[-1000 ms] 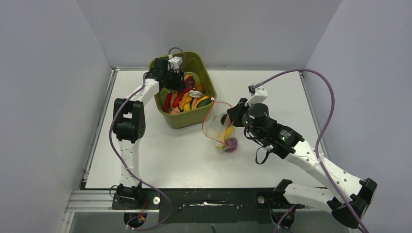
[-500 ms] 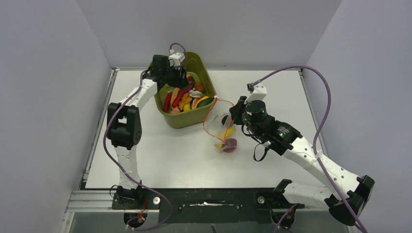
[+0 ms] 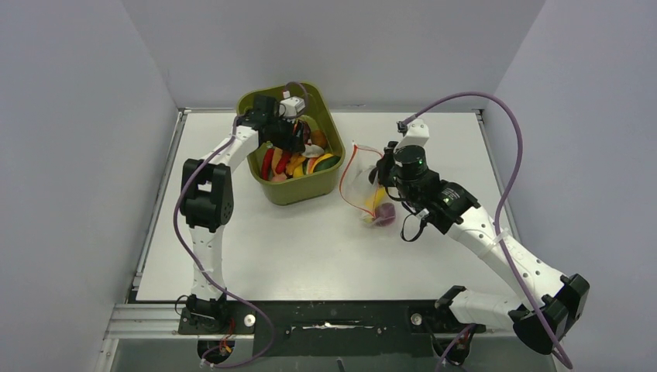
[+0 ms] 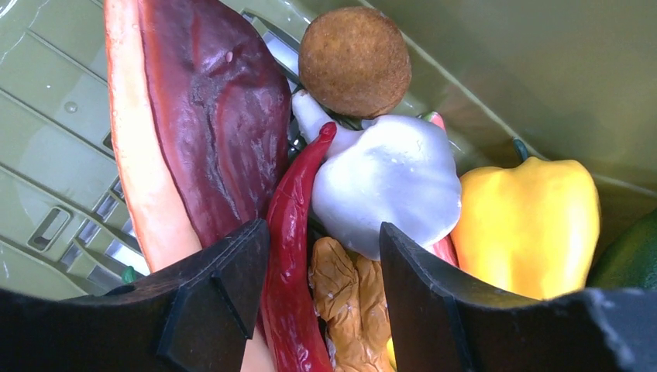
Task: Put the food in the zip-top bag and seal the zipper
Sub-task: Pick up the fake vegetable from the bin, then place the fake vegetable in the zipper food storage bag, then pick up the fake fruit from the bin.
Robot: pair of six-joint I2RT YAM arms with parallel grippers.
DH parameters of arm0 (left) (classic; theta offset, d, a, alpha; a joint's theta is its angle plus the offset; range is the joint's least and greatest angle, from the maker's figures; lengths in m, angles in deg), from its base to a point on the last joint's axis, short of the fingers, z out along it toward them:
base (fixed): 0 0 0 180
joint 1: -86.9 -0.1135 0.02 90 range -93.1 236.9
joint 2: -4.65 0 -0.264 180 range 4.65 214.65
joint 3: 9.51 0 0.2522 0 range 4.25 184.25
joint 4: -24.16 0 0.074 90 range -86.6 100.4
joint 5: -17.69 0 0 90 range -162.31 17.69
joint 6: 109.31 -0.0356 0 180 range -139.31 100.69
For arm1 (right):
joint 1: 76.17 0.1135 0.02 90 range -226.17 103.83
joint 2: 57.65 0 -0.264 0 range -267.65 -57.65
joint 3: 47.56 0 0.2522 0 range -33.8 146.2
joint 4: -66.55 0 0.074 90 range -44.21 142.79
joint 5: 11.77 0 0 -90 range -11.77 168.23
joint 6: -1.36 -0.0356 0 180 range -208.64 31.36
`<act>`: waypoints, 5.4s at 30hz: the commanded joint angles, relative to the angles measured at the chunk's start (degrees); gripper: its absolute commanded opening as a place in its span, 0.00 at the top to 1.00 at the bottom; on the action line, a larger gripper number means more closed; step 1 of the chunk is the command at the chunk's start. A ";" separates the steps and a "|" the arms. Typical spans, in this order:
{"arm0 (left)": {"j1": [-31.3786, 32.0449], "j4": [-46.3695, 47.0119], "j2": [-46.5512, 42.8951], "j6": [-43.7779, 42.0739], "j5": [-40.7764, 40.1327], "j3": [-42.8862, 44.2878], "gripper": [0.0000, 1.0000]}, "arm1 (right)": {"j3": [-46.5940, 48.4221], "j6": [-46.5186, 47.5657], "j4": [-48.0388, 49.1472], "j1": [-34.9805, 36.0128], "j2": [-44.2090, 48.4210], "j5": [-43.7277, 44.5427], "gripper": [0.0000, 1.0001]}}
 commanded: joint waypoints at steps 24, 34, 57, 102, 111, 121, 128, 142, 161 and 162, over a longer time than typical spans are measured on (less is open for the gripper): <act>0.15 4.10 0.95 4.32 -9.85 2.12 0.76 | 23.77 -4.98 -21.28 -0.87 -10.47 2.66 1.00; 1.25 3.51 1.01 3.46 -12.54 2.57 0.85 | 21.81 -4.68 -18.50 -0.87 -10.03 1.61 1.00; 2.58 39.12 -28.75 35.57 -6.12 -19.28 0.93 | 2.06 -19.08 -4.46 -0.34 3.62 -10.62 1.00; 24.56 78.34 -45.39 38.00 -11.14 -56.88 0.93 | -3.42 -28.53 8.48 -0.43 4.84 -12.05 1.00; 27.37 79.35 -44.55 34.10 -12.48 -60.54 0.91 | -3.66 -28.50 8.11 -0.42 5.11 -10.58 1.00; 29.59 79.12 -45.72 32.71 -14.99 -63.46 0.84 | -3.77 -28.24 8.31 -0.52 5.22 -9.25 1.00; 29.95 76.44 -47.20 30.77 -16.45 -63.34 0.58 | -4.24 -27.98 8.23 -0.50 5.34 -9.22 1.00; 30.15 69.39 -50.77 27.77 -20.28 -61.75 0.54 | -5.88 -26.65 7.08 -0.62 7.85 -7.63 1.00; 26.33 40.09 -51.34 19.55 -30.19 -47.04 0.35 | -9.33 -23.28 2.58 -0.53 12.43 -6.10 1.00; 25.26 38.78 -51.03 19.60 -29.95 -46.03 0.35 | -9.27 -22.93 2.33 -0.53 12.58 -6.05 1.00</act>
